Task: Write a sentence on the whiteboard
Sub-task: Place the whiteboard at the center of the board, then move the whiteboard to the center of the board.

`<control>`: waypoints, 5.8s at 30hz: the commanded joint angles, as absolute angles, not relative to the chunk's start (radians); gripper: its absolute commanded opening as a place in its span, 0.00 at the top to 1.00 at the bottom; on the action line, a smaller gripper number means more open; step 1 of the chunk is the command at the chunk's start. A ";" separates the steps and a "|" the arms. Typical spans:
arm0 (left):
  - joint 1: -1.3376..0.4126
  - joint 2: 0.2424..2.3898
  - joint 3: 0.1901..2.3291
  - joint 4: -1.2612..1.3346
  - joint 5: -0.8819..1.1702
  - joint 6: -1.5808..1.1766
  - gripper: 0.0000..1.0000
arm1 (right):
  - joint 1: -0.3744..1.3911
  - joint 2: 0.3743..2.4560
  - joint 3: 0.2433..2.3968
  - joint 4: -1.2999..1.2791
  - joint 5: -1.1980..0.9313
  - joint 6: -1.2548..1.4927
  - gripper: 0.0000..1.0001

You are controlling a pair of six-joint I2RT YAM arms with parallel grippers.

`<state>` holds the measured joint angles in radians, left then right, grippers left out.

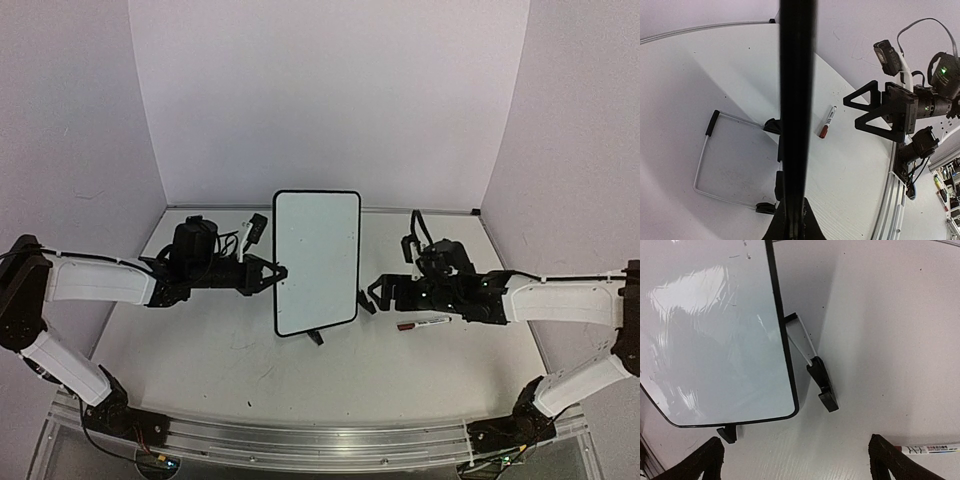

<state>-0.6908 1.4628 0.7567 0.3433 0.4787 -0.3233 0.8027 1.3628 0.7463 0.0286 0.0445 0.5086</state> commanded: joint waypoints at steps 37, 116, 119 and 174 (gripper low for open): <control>-0.906 1.533 0.810 0.788 0.028 -0.225 1.00 | 0.440 1.643 1.062 0.216 -0.586 0.350 0.02; -1.017 1.636 0.576 0.752 -0.243 -0.348 0.70 | 0.436 1.560 0.845 0.248 -0.520 0.356 0.03; -1.017 1.623 0.566 0.742 -0.253 -0.353 0.64 | 0.437 1.555 0.824 0.235 -0.516 0.338 0.05; -0.817 1.183 0.467 0.230 -0.276 -0.585 0.28 | 0.476 1.908 0.844 0.454 -0.629 0.373 0.64</control>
